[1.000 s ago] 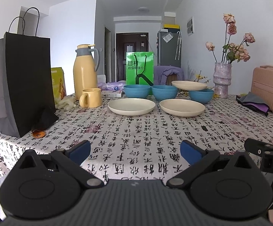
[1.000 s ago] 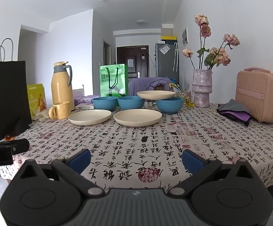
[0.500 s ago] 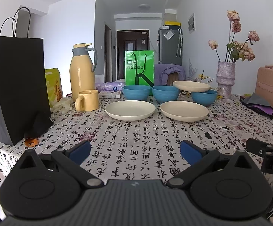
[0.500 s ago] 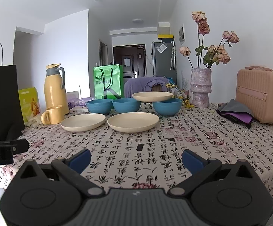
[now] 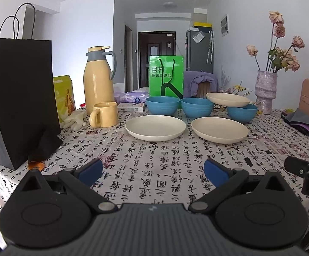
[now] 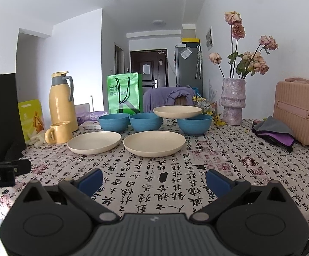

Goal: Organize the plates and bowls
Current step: 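Move both grippers toward the cream plate resting on the blue bowl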

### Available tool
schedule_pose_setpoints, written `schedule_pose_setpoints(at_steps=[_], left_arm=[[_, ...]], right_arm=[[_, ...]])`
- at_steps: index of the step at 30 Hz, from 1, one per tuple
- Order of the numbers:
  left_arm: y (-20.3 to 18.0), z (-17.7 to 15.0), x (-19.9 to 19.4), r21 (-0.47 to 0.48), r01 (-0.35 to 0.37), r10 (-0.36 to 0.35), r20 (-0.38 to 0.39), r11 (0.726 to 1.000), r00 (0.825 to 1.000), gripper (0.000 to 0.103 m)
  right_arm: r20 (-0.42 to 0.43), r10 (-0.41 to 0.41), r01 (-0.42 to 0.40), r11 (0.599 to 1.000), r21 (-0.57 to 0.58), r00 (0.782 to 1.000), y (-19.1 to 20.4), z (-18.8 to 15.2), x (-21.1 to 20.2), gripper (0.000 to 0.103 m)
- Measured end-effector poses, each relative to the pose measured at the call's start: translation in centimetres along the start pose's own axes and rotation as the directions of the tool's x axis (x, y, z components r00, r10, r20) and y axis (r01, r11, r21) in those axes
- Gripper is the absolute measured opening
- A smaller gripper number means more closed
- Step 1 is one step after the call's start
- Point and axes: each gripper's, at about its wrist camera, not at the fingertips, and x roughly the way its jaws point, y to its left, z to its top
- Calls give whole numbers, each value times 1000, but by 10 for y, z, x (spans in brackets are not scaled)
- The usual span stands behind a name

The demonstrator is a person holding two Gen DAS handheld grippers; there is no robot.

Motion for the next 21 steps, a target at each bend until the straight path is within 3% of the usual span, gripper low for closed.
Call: schedule_pose_setpoints(at_steps=[8, 14, 21], left_arm=[[6, 13, 28, -2, -17, 17, -12, 1000, 1000, 103], [12, 24, 51, 6, -28, 28, -13, 1000, 1000, 103], [27, 38, 85, -26, -45, 44, -43, 999, 998, 103]], right_arm=[[-20, -9, 9, 1000, 8, 1000, -1, 12, 24, 103], [-47, -4, 9, 994, 106, 999, -12, 27, 51, 103], [-46, -6, 12, 992, 127, 999, -18, 46, 86, 103]])
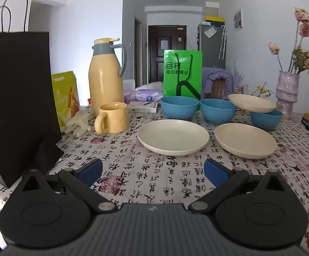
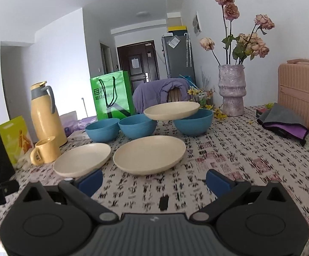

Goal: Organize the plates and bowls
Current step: 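Move both grippers toward the cream plate resting on the blue bowl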

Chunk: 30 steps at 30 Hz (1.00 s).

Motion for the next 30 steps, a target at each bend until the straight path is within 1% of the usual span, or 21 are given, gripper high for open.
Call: schedule_pose_setpoints(at_steps=[5, 8, 10, 13, 15, 19, 23, 25, 26, 28, 30], left_arm=[[2, 13, 23, 4, -25, 25, 12, 1000, 1000, 103], [1, 24, 40, 4, -4, 4, 7, 1000, 1000, 103], [-3, 33, 51, 16, 15, -15, 19, 1000, 1000, 103], [-12, 43, 66, 44, 16, -18, 54, 999, 998, 103], [-17, 50, 76, 59, 31, -35, 69, 998, 997, 103], [-27, 67, 101, 61, 87, -92, 91, 994, 992, 103], [-44, 89, 129, 80, 143, -149, 84, 987, 985, 103], [-55, 103, 147, 89, 200, -206, 65, 976, 976, 103], [-61, 110, 156, 101, 239, -245, 45, 966, 969, 103], [-76, 123, 172, 131, 285, -288, 4, 949, 958, 103], [-93, 136, 189, 152, 318, -321, -9, 936, 947, 103]], right_arm=[[-8, 7, -7, 1000, 7, 1000, -1, 16, 28, 103], [-18, 12, -12, 1000, 15, 1000, -3, 26, 46, 103], [-52, 52, -50, 998, 34, 997, -7, 34, 63, 103], [-88, 135, -127, 988, 87, 987, -16, 42, 85, 103], [-115, 159, -146, 983, 116, 981, -23, 47, 99, 103], [-107, 149, -140, 987, 81, 983, -29, 60, 117, 103], [-84, 121, -121, 993, 7, 989, -34, 82, 137, 103], [-74, 91, -94, 995, -32, 993, -40, 96, 152, 103], [-70, 81, -84, 996, -43, 994, -45, 102, 158, 103], [-59, 64, -67, 996, -54, 996, -55, 116, 173, 101], [-61, 62, -65, 996, -53, 996, -69, 130, 193, 99]])
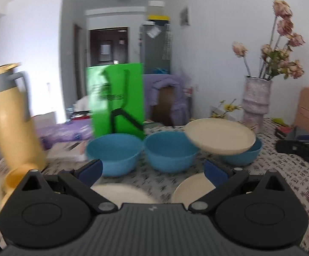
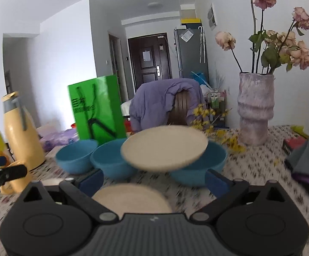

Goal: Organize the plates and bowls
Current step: 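Move both grippers toward the cream plate resting on the blue bowl, then close the left gripper on the plate rim while the right gripper grips the rim too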

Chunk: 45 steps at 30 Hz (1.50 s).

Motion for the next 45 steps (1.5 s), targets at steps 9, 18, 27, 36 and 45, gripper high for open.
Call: schedule_pose_setpoints(at_steps=[9, 18, 27, 36, 45], left_arm=[[-25, 44, 123, -97, 101, -114, -134, 990, 984, 92], [-34, 55, 221, -206, 141, -195, -270, 968, 943, 58], [-40, 52, 246, -252, 123, -200, -310, 960, 930, 15], [-41, 55, 238, -251, 106, -182, -303, 962, 935, 8], [-45, 67, 185, -226, 94, -157, -280, 970, 947, 8]], right_arm=[[-101, -19, 21, 999, 26, 995, -53, 40, 91, 76], [-192, 43, -6, 982, 191, 980, -96, 47, 156, 38], [-224, 80, -11, 956, 292, 971, -120, 40, 181, 16], [-215, 72, -7, 958, 287, 974, -122, 42, 180, 14], [-186, 83, -29, 961, 277, 979, -111, 52, 144, 13]])
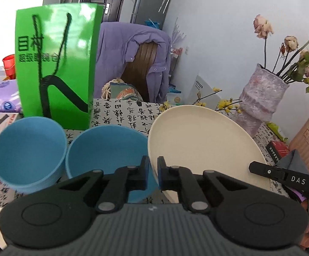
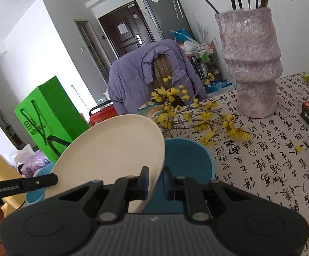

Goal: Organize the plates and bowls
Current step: 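Close the left gripper on the plate rim while the right gripper grips the rim too, then lift the cream plate with both grippers and carry it toward the pink suitcase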

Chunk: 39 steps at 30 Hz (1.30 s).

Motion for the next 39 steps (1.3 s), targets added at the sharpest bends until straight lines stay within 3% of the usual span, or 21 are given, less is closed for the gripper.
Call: schedule_pose_setpoints(at_steps=[9, 23, 33, 39], left_arm=[[-12, -31, -73, -4, -13, 13, 20, 1000, 1000, 8], [-48, -127, -187, -28, 31, -29, 85, 999, 996, 9], [-93, -198, -210, -32, 68, -66, 59, 997, 996, 9], [-128, -232, -199, -22, 118, -118, 11, 993, 993, 10]], right_arm=[[16, 18, -18, 999, -32, 1000, 23, -20, -64, 13], [45, 9, -5, 996, -85, 999, 31, -106, -189, 13], [52, -37, 41, 996, -76, 998, -8, -162, -257, 13], [47, -99, 101, 993, -62, 994, -46, -187, -284, 13]])
